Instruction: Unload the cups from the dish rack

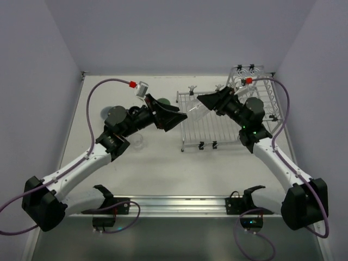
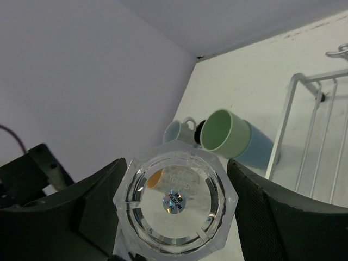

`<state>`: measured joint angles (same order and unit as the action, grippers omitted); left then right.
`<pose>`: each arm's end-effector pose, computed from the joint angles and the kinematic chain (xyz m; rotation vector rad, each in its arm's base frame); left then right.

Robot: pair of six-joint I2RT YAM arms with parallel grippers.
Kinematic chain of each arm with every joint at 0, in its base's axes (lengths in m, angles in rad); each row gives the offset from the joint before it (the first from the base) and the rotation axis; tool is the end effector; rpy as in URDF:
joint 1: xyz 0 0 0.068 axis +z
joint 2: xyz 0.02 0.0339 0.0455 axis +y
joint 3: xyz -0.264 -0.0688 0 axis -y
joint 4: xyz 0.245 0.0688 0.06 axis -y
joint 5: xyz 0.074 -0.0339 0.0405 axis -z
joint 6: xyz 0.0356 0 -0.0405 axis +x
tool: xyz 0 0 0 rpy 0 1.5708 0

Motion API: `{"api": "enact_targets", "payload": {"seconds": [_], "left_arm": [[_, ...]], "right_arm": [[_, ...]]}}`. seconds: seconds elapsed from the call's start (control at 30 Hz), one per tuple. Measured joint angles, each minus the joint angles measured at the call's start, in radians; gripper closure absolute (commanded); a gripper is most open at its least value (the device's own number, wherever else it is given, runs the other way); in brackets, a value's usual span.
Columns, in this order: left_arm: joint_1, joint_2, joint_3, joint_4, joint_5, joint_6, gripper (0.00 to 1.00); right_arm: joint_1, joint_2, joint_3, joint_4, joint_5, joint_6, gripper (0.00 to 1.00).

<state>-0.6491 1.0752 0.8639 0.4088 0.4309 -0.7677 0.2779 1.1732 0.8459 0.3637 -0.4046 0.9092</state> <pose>0.1909 -0.1635 0.3739 0.3124 1.5284 -1.4468 0.2613 0.0891 0.3388 0.1775 1.6670 1.2299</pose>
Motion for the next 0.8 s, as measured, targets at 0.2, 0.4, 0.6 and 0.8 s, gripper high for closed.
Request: {"api": "enact_targets", "payload": {"seconds": [0.2, 0.4, 0.6, 0.8], "left_arm": [[-0.003, 0.146, -0.007, 0.13, 0.029, -0.114, 0.12], [-0.02, 0.185, -0.007, 0.171, 0.038, -0.154, 0.15], [-0.049, 0.231, -0.005, 0.258, 0.058, -0.189, 0.44], [-0.058, 0.258, -0.006, 0.291, 0.059, -0.199, 0.85]], "right_arm": [[0.06, -0.099, -0.082, 0.13, -0.007, 0.091, 0.57], [0.062, -0.155, -0.118, 0.227, -0.004, 0.116, 0.56], [0.064, -0.113, -0.129, 0.275, -0.008, 0.154, 0.56], [0.082, -0.086, -0.161, 0.323, -0.007, 0.198, 0.53]]}}
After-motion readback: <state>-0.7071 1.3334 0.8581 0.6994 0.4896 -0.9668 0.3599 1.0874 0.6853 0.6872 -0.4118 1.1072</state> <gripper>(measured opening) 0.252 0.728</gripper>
